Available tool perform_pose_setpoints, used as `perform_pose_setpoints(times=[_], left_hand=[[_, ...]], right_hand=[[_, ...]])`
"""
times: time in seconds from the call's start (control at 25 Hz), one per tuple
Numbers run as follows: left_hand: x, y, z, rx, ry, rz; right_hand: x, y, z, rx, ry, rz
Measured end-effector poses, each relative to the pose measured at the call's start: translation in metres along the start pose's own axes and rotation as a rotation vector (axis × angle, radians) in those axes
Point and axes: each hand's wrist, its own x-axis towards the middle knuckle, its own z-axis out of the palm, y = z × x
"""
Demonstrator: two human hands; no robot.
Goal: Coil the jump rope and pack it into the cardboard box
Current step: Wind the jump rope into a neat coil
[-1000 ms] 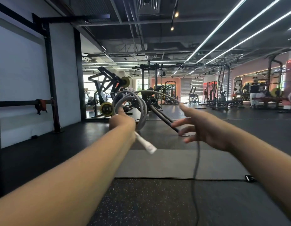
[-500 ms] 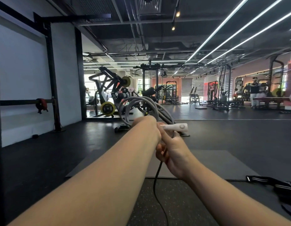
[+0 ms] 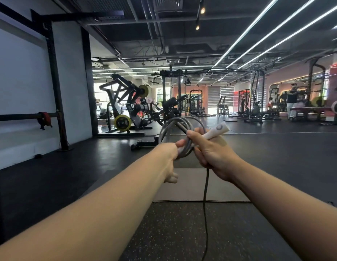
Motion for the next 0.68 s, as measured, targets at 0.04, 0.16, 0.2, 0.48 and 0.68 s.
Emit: perform_pose_setpoints(times=[0.04, 0.16, 0.2, 0.48, 0.68], left_hand=[[0.001, -0.002, -0.004, 0.042, 0.071, 0.016], [0.004, -0.004, -0.032, 0.574, 0.445, 0.487], [0.006, -0.002, -0.042, 0.816, 0.54, 0.789], [-0.012, 0.028, -0.047, 1.823, 0.37, 1.956], [-0.008, 0.02, -0.064, 1.696, 0.397, 1.953]], right_hand=[[0.001, -0.003, -0.005, -0.003, -0.022, 0.0], [0.003, -0.015, -0.024, -0.143, -0.225, 0.044], [0.004, -0.02, -0.027, -0.23, -0.31, 0.062], [0.009, -0.048, -0.005, -0.61, -0.633, 0.237], [0.016, -0.052, 0.007, -0.554, -0.577, 0.282]])
